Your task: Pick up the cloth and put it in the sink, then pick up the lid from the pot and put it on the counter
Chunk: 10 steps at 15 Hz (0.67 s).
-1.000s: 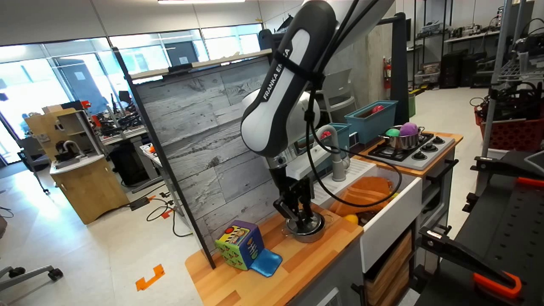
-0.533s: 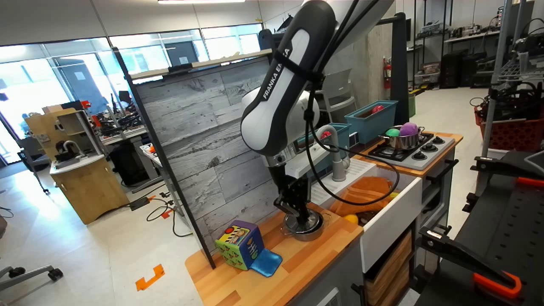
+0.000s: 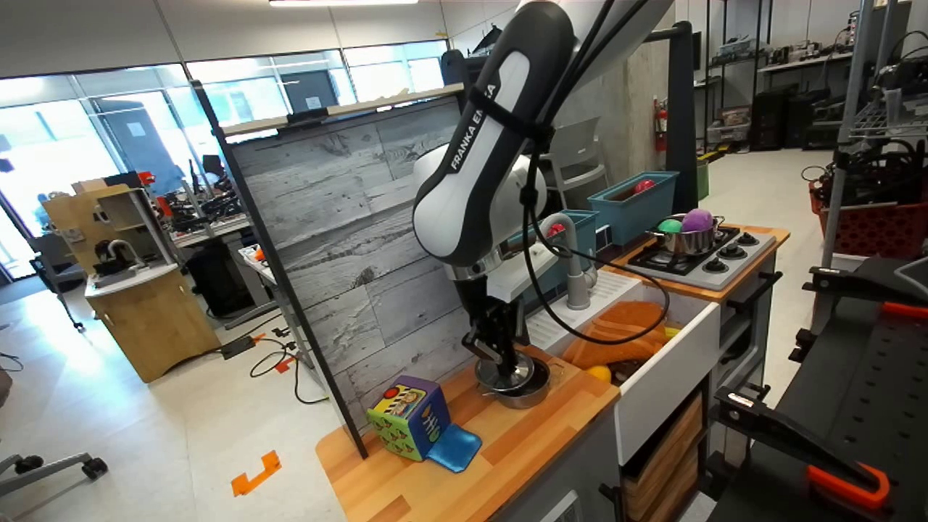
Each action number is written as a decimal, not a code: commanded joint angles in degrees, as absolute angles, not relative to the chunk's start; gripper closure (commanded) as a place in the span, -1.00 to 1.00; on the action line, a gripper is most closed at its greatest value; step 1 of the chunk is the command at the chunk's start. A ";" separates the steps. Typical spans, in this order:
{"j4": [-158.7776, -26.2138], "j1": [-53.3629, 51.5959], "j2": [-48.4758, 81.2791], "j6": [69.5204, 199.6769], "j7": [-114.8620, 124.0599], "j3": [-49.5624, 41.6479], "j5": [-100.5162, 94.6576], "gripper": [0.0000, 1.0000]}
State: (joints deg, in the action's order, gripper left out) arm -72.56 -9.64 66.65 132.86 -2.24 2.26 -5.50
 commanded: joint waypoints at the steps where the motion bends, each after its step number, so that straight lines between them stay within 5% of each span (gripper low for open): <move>1: -76.08 -9.40 63.81 134.66 -4.41 2.99 -6.15 0.90; 10: -84.05 -8.46 58.01 142.69 -12.54 6.30 -6.50 0.90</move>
State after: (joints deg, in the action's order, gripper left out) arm -80.63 -9.75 60.17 138.63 -8.78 4.27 -5.52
